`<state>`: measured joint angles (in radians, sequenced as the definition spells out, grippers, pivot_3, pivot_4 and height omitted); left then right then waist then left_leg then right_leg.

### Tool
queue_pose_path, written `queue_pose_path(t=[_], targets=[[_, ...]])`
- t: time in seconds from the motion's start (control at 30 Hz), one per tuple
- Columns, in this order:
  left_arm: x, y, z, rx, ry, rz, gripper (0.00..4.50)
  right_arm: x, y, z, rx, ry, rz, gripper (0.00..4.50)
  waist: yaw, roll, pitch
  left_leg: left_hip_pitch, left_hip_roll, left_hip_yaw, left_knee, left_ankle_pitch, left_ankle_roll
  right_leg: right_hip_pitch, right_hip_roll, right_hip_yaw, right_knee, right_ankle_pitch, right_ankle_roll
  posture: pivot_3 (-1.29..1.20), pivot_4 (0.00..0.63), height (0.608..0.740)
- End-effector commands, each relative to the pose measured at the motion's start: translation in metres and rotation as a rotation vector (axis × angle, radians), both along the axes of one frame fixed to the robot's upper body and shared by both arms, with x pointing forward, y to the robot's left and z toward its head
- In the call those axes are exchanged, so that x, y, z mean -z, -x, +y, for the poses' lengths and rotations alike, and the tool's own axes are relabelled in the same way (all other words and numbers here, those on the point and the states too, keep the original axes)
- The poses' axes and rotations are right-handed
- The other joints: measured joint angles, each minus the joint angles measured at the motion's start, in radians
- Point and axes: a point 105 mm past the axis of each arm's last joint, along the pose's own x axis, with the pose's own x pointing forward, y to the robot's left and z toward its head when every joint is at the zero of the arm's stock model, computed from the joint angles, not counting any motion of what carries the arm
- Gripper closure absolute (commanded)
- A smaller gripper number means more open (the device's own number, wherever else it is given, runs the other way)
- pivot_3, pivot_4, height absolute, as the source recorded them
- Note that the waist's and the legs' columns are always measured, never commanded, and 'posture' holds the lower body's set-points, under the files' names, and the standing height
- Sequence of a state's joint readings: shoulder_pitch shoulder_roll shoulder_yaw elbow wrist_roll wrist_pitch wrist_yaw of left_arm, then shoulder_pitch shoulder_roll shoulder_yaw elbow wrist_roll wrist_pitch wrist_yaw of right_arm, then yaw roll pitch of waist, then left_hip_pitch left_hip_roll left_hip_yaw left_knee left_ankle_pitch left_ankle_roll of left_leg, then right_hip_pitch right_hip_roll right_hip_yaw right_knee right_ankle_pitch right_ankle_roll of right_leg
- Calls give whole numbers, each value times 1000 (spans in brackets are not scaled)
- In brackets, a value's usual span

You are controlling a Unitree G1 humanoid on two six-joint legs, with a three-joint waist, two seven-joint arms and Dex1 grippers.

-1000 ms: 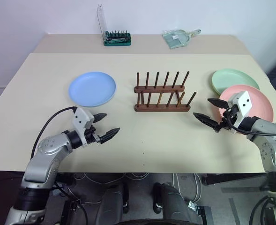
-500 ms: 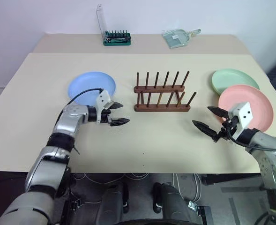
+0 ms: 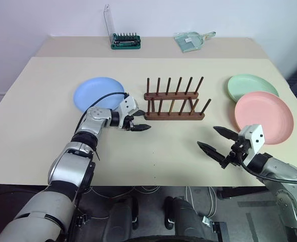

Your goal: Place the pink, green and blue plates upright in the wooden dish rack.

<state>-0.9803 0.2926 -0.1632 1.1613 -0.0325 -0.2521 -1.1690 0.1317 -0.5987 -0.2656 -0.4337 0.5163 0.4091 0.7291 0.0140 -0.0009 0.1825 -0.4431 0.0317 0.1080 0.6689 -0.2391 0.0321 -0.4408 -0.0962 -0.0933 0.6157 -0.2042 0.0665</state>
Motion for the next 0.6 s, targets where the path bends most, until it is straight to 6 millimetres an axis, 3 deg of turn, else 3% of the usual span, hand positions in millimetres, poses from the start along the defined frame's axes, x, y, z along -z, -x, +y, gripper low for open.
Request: queue_pose_path(t=[0.03,0.1,0.43,0.6], targets=[[-2,-1,0,-1,15,-4,2902,-8,3,4,-12,-3,-30,0,-1,0,0,0,0,0,0,0,0,0,0,0,0,0,0,0,150,740],[-1,0,0,-2,16,-3,3815,-8,3,4,-17,-3,-26,0,-1,0,0,0,0,0,0,0,0,0,0,0,0,0,0,0,150,740],[4,17,1,76,56,-18,3811,0,1,-6,-40,51,16,0,-1,0,0,0,0,0,0,0,0,0,0,0,1,0,1,0,150,740],[-1,53,0,217,78,-96,3811,9,10,-11,-81,100,73,0,-2,0,-1,0,0,0,0,0,0,0,0,0,1,0,0,0,150,740]])
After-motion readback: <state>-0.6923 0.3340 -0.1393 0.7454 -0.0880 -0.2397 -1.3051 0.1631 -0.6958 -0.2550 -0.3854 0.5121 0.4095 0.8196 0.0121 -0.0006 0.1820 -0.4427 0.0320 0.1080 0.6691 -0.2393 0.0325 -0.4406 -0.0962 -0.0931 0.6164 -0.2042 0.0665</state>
